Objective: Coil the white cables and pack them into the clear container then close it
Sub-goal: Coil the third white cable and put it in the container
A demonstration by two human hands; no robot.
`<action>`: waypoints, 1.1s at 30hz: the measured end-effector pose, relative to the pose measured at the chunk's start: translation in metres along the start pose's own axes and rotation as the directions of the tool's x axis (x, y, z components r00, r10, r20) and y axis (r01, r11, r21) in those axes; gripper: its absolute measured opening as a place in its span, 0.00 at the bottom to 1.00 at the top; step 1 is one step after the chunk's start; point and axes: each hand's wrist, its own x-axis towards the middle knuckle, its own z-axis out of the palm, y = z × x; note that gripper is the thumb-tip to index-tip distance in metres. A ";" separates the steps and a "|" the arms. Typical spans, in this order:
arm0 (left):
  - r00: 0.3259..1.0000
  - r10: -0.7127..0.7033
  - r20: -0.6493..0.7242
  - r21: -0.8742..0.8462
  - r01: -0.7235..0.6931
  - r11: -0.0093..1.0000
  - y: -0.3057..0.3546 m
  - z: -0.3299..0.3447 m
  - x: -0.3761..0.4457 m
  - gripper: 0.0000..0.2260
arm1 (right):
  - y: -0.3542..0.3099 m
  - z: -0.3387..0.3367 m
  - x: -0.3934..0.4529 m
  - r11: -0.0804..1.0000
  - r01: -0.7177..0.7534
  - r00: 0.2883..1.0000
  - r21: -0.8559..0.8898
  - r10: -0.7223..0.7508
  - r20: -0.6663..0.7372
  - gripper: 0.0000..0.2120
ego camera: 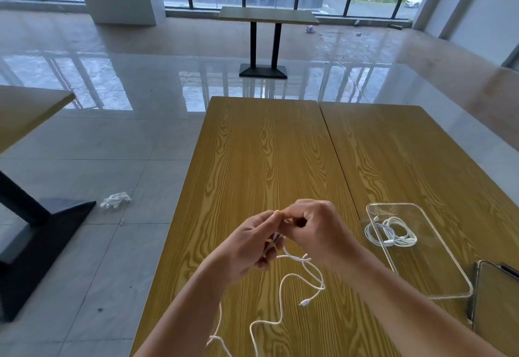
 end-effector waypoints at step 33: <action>0.943 0.121 -0.311 0.033 -0.116 0.993 0.023 -0.039 0.010 0.18 | 0.022 -0.018 0.017 0.985 -0.166 0.972 0.049 0.155 0.174 0.07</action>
